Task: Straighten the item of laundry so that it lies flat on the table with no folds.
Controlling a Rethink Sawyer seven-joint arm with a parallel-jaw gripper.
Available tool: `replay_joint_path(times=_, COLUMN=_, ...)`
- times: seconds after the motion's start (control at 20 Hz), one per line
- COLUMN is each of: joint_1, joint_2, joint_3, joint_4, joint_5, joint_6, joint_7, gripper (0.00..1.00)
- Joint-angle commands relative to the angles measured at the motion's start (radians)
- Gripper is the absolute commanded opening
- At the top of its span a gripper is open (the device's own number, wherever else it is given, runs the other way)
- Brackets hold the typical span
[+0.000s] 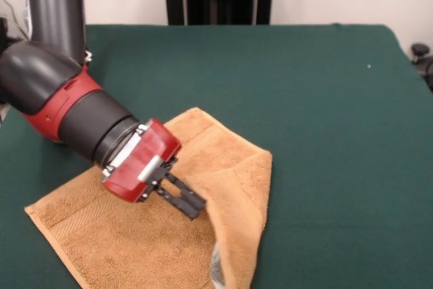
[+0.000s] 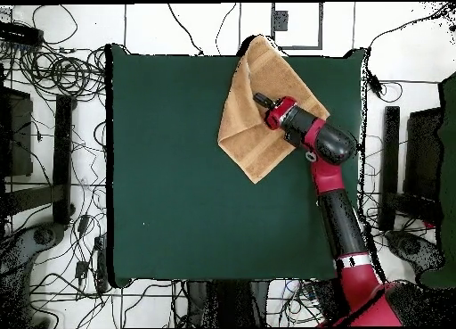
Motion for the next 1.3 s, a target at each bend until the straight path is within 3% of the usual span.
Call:
replay_joint_path(times=0.05, joint_1=0.043, joint_2=0.169, joint_3=0.034, joint_4=0.026, joint_5=-0.095, joint_6=-0.121, joint_7=-0.260, gripper=0.00)
replay_joint_path(times=0.3, joint_1=0.025, joint_2=0.199, joint_3=0.057, joint_4=0.045, joint_5=-0.188, joint_6=-0.247, joint_7=-0.206, gripper=0.00)
replay_joint_path(times=0.75, joint_1=0.005, joint_2=0.319, joint_3=0.156, joint_4=0.018, joint_5=-0.258, joint_6=-0.281, joint_7=-0.275, gripper=0.00)
replay_joint_path(times=1.15, joint_1=0.022, joint_2=0.435, joint_3=0.284, joint_4=-0.015, joint_5=-0.198, joint_6=-0.181, joint_7=-0.341, gripper=0.00)
replay_joint_path(times=1.3, joint_1=0.045, joint_2=0.312, joint_3=0.190, joint_4=-0.010, joint_5=-0.254, joint_6=-0.214, joint_7=-0.176, gripper=0.00)
